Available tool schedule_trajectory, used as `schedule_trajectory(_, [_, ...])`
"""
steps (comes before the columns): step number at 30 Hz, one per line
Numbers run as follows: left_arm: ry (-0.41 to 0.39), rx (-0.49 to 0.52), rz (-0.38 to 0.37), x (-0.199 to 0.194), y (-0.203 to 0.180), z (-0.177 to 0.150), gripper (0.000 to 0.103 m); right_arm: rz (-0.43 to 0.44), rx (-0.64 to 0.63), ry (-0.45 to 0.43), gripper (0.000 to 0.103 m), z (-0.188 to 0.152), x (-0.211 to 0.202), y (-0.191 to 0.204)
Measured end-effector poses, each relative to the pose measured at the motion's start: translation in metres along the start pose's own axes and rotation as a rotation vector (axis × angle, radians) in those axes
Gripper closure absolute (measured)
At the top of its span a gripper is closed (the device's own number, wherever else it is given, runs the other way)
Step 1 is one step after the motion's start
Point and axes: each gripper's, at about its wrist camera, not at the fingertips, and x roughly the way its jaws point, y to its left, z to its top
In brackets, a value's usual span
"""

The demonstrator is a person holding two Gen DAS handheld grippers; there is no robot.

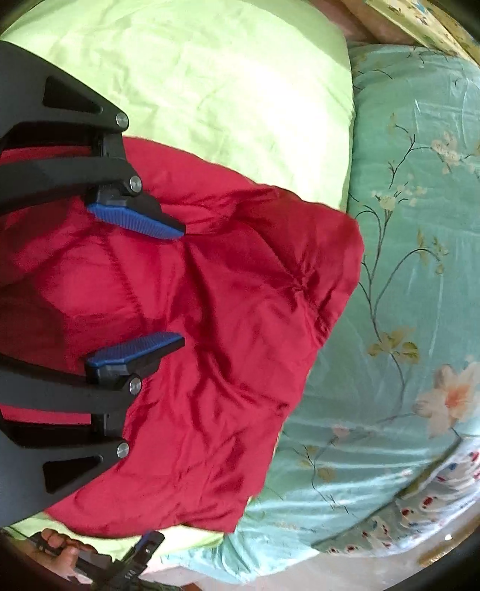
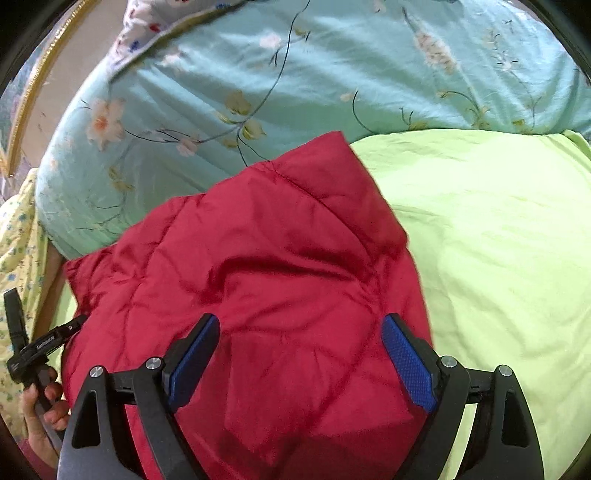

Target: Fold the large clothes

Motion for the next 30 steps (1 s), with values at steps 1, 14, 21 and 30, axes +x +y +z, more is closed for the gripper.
schedule_trajectory(1, [-0.007, -0.002, -0.01, -0.007, 0.002, -0.002, 0.046, 0.004, 0.004, -0.003, 0.013, -0.002, -0.005, -0.003])
schedule_trajectory(14, [0.003, -0.122, -0.09, -0.035, 0.065, -0.023, 0.018, 0.054, 0.125, 0.041, 0.012, -0.024, -0.029, -0.057])
schedule_trajectory(21, [0.076, -0.277, -0.255, -0.012, 0.103, -0.038, 0.018, 0.164, 0.172, 0.04, 0.012, -0.03, -0.012, -0.067])
schedule_trajectory(30, [0.111, -0.36, -0.381, 0.01, 0.106, -0.043, 0.013, 0.234, 0.209, 0.092, 0.012, -0.033, 0.013, -0.065])
